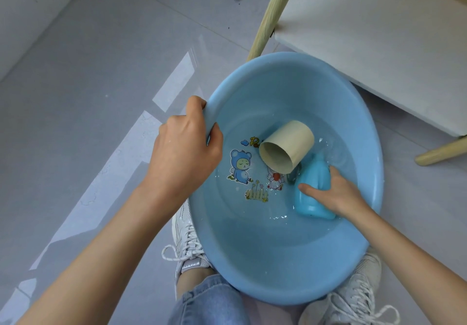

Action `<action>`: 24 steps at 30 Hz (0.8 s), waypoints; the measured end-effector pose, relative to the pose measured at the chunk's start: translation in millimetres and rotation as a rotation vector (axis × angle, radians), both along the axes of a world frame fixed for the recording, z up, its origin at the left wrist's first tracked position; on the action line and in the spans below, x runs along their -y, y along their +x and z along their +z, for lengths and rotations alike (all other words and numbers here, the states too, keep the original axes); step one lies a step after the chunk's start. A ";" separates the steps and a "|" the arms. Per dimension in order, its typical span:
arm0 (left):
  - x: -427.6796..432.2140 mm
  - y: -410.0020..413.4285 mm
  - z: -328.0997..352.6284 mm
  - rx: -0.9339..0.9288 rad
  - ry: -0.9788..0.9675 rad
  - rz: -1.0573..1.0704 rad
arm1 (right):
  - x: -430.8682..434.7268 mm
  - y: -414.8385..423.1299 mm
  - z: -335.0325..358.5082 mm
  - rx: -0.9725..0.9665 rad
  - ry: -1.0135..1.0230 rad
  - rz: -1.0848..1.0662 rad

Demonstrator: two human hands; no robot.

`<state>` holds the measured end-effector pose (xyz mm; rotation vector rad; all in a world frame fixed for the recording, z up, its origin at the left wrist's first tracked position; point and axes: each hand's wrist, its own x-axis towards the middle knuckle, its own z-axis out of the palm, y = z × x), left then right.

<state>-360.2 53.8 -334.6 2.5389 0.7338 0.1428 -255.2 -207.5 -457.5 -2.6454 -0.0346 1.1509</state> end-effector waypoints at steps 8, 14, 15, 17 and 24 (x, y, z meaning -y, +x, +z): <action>-0.6 0.8 0.6 -0.009 0.003 0.005 | -4.2 -2.1 -2.5 0.021 -0.033 0.056; -0.5 1.6 2.1 -0.011 -0.004 0.009 | -3.7 -2.9 -3.0 0.018 -0.014 0.039; -0.4 1.8 2.3 -0.011 -0.004 0.010 | -3.7 -3.3 -3.3 0.017 -0.014 0.037; -0.3 2.3 2.0 -0.009 0.000 0.007 | -3.2 -3.7 -4.0 0.023 -0.017 0.034; -1.1 1.7 0.3 -0.014 0.006 0.000 | -2.1 -3.9 -7.0 0.021 0.007 0.001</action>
